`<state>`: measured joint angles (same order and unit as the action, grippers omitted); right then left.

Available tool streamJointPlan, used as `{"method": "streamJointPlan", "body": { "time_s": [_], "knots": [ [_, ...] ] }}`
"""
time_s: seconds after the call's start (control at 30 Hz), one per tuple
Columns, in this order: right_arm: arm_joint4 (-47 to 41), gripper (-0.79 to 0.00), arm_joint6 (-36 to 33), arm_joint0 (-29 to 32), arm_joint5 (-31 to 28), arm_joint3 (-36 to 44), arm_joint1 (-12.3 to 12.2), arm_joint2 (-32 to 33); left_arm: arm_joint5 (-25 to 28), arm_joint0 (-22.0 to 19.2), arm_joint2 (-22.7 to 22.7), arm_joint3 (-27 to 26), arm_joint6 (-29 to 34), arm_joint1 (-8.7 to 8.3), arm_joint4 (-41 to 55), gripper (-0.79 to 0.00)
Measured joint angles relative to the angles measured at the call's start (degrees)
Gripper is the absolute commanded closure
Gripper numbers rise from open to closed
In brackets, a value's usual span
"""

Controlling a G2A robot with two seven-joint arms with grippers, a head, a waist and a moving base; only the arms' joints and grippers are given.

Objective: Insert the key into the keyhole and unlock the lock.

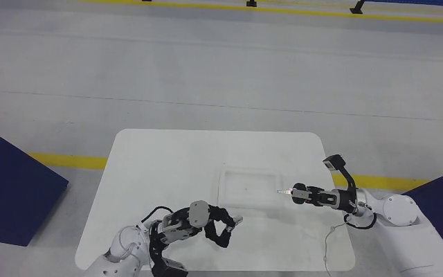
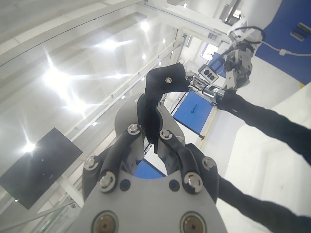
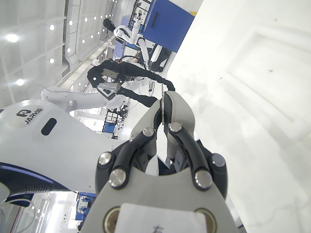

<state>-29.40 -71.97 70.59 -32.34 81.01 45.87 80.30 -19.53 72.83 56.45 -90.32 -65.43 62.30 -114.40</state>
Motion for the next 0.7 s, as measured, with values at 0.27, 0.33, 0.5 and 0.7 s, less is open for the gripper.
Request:
{"method": "streamJointPlan", "body": {
  "time_s": [0.27, 0.33, 0.5, 0.7],
  "knots": [
    [0.0, 0.0, 0.0, 0.0, 0.0, 0.0, 0.0, 0.0, 4.02, -4.44, -5.63, 7.26, -4.35, 2.84, 11.26, 0.0],
    [0.0, 0.0, 0.0, 0.0, 0.0, 0.0, 0.0, 0.0, 5.35, -5.22, -6.85, 8.69, -4.89, 3.56, 13.78, 0.0],
    [0.0, 0.0, 0.0, 0.0, 0.0, 0.0, 0.0, 0.0, 8.49, -6.53, -8.77, 11.15, -7.59, 5.03, 19.5, 0.0],
    [0.0, 0.0, 0.0, 0.0, 0.0, 0.0, 0.0, 0.0, 11.6, -8.24, -10.27, 14.12, -13.21, 6.6, 23.9, 0.0]
  ]
}}
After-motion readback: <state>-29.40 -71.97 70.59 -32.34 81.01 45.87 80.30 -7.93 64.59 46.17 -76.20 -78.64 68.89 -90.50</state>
